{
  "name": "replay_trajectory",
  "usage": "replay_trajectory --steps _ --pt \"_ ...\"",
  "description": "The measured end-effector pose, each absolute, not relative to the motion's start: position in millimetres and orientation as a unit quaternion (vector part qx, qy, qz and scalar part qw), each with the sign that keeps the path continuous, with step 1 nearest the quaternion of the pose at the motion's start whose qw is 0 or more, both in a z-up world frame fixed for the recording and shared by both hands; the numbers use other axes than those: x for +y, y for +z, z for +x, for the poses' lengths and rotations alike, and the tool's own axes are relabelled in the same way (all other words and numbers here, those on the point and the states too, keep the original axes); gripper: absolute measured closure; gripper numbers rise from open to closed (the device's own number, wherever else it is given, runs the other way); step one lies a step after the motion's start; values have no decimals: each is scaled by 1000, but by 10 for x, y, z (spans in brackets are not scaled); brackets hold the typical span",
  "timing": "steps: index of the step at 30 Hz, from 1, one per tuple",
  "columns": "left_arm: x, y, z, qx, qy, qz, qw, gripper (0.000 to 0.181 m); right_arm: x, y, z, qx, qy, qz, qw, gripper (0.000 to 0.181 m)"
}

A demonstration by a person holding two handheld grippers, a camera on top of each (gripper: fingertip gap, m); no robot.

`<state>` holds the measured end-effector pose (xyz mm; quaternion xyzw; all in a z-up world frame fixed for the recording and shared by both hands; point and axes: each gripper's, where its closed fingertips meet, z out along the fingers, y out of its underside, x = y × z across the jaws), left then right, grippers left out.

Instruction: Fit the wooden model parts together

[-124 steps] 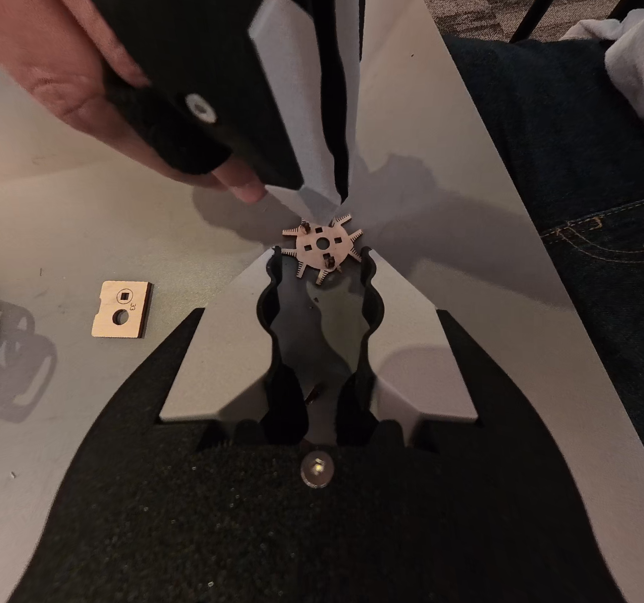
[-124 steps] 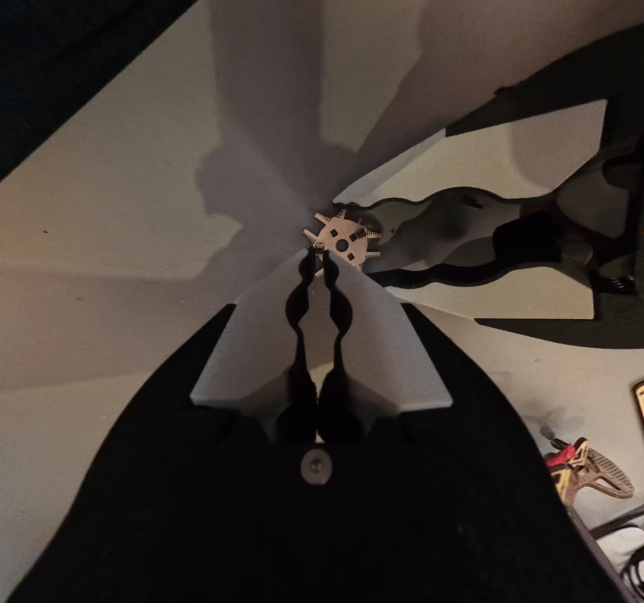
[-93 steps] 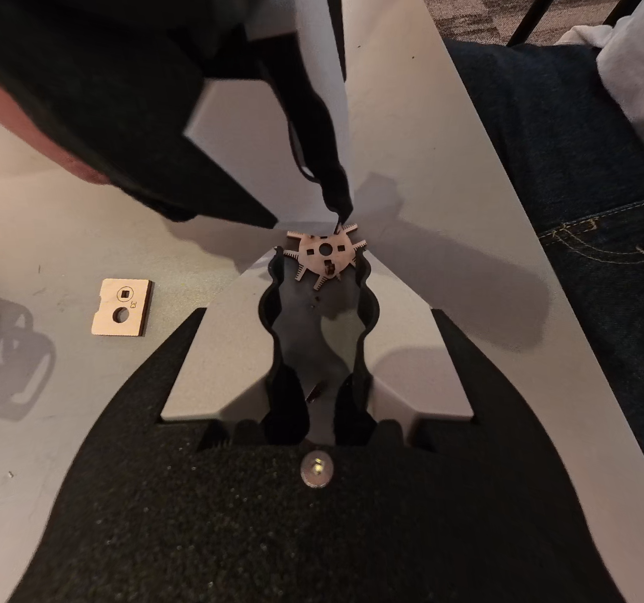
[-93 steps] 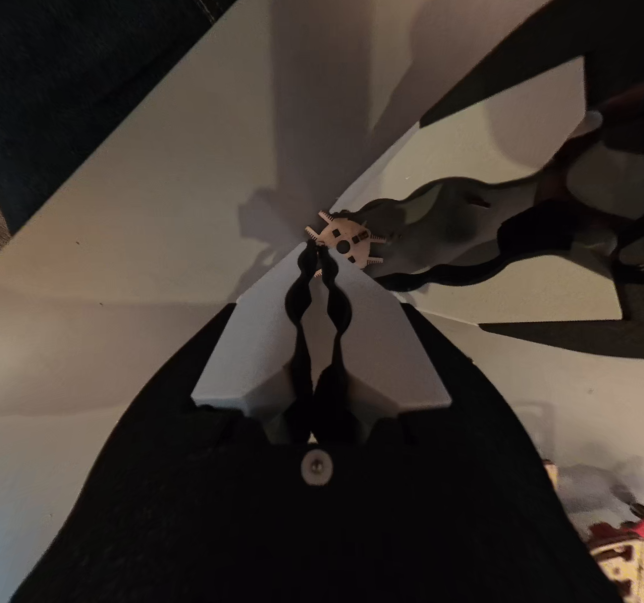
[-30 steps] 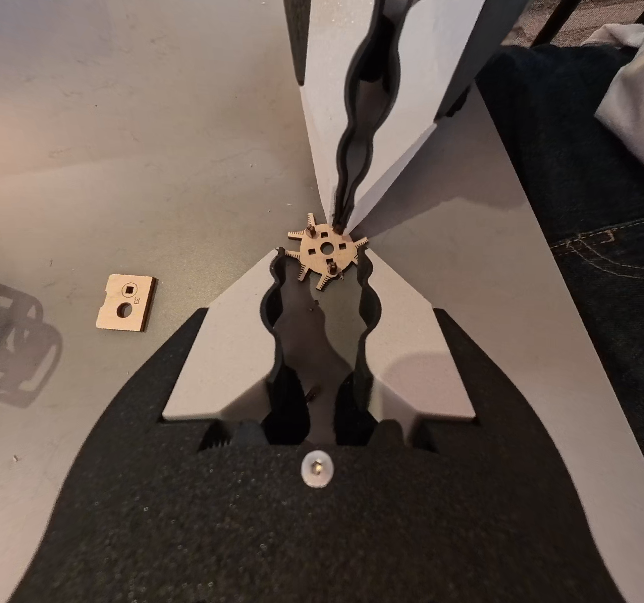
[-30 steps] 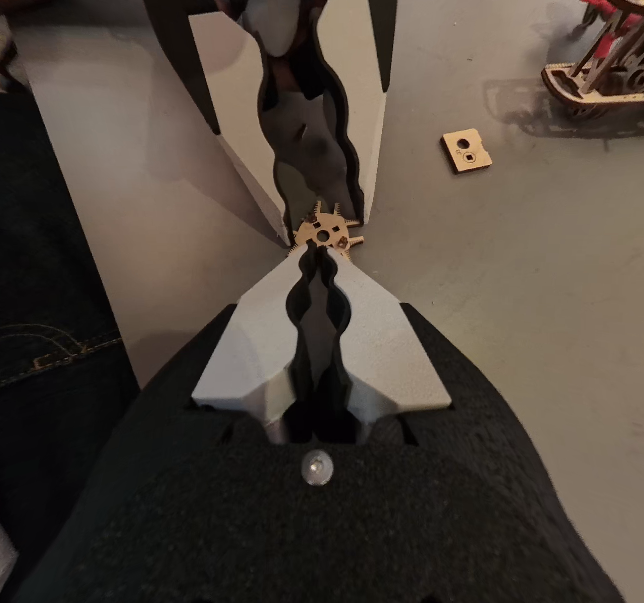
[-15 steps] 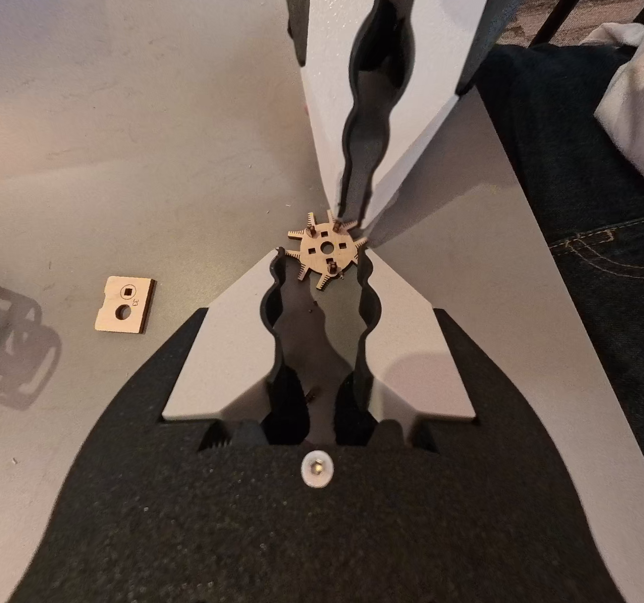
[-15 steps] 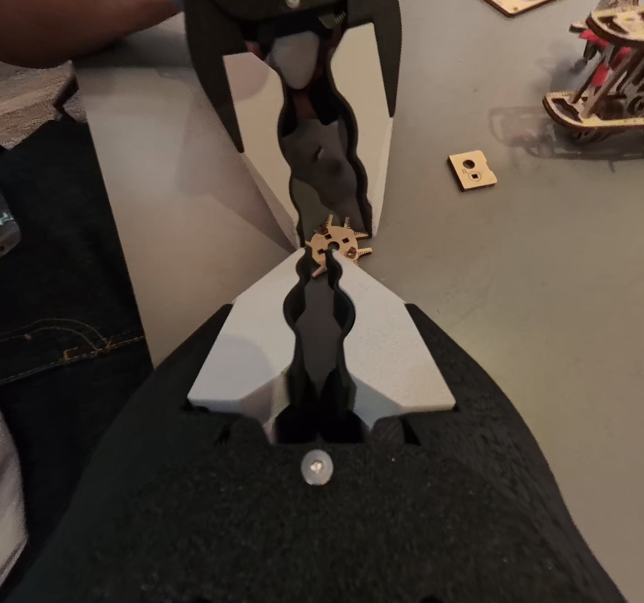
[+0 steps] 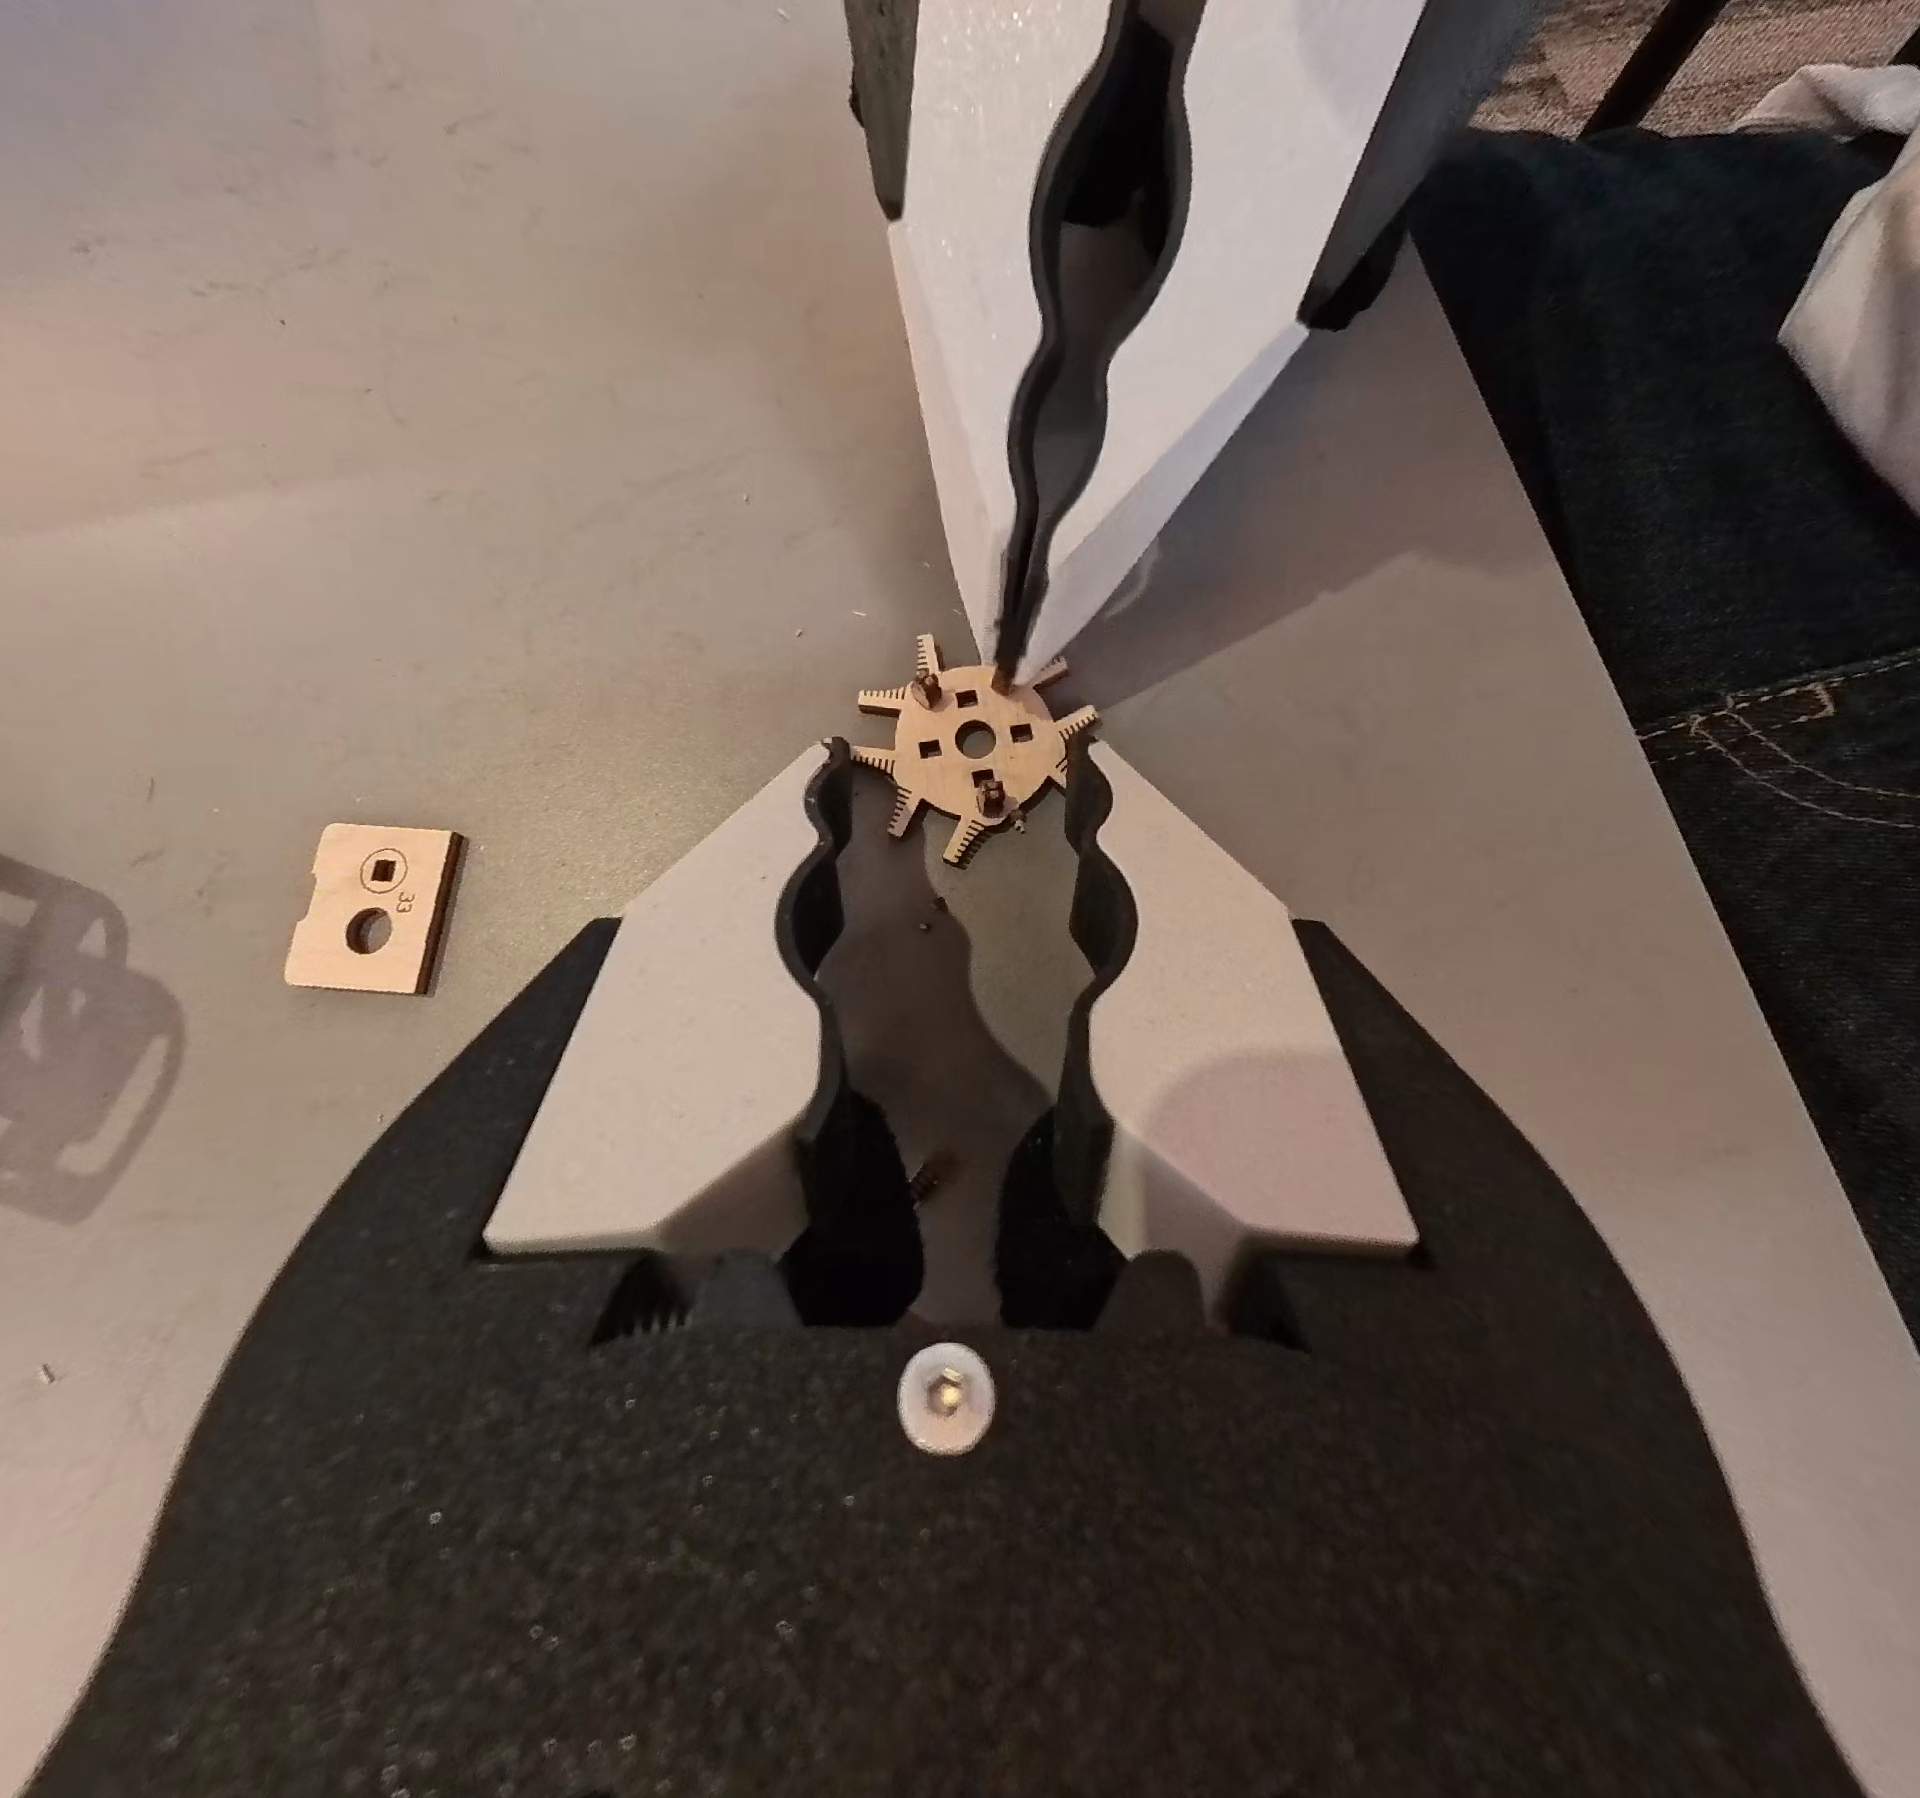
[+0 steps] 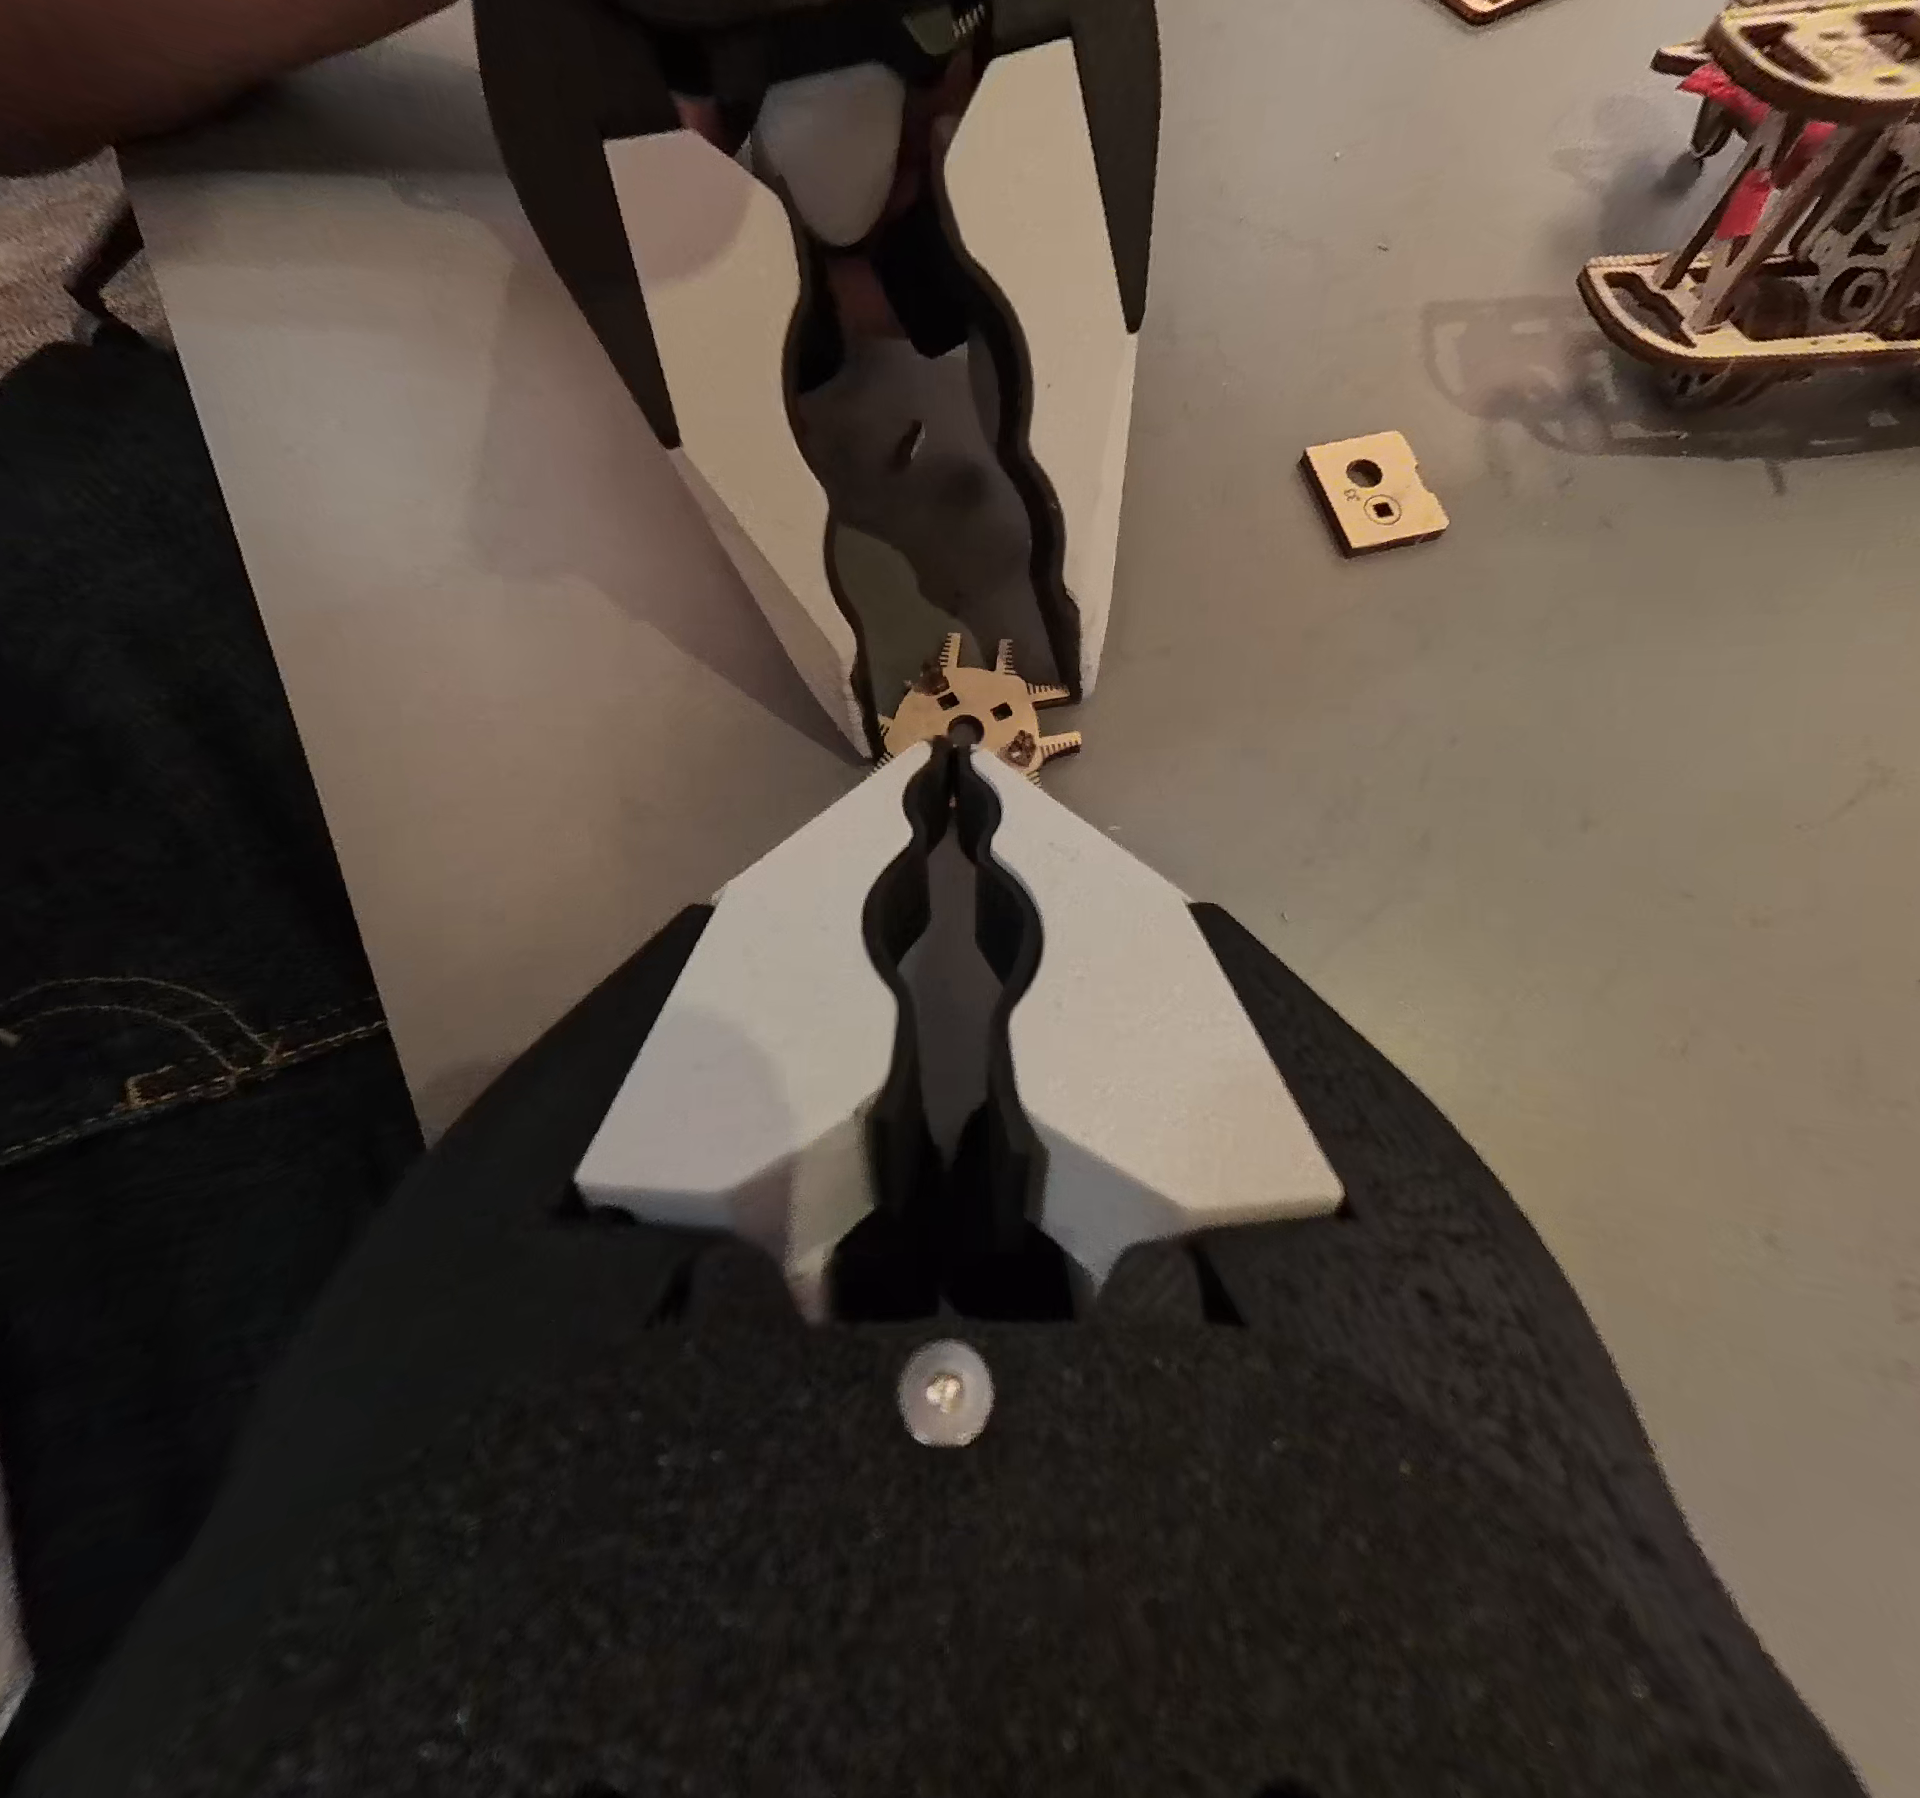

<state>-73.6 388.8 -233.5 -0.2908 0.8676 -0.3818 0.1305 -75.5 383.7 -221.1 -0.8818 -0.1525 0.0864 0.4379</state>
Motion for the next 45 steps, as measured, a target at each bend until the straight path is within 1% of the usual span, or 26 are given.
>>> replay_trajectory --steps 12,22,24,26,29,32,35,37,39,41,44,45 --pt "3889 -2336 -736 867 -382 -291 130 142 3825 -2245 -750 -134 119 -889 422 181" --pt "3888 -2337 -735 867 -382 -291 130 142 3834 -2227 -754 -128 129 -887 426 181" --pt "3889 -2336 -735 867 -382 -291 130 142 3831 -2155 -760 -123 145 -876 443 181" --pt "3889 -2336 -735 868 -382 -291 131 142 3840 -2002 -709 -101 162 -854 483 179" --pt "3890 -2336 -735 868 -382 -291 131 142 3807 -2049 -641 -78 184 -862 465 177" --pt "3892 -2334 -738 869 -380 -288 134 142 3825 -1941 -599 -64 203 -845 491 177" --pt "3906 -2328 -737 867 -383 -295 125 142 3777 -1884 -503 -46 217 -840 495 176" --pt "3930 -2313 -716 858 -392 -314 109 142 3716 -1886 -443 -53 201 -843 496 176" --pt "3964 -2281 -681 835 -414 -356 65 142 3672 -1876 -436 -69 188 -844 497 175" --pt "3973 -2211 -670 802 -450 -391 5 142 3663 -1811 -452 -86 175 -837 512 168" --pt "4003 -2088 -629 757 -497 -422 -52 142 3676 -1670 -537 -139 149 -807 554 152" --pt "4005 -2059 -624 746 -506 -427 -68 142 3675 -1673 -547 -160 125 -805 557 152"
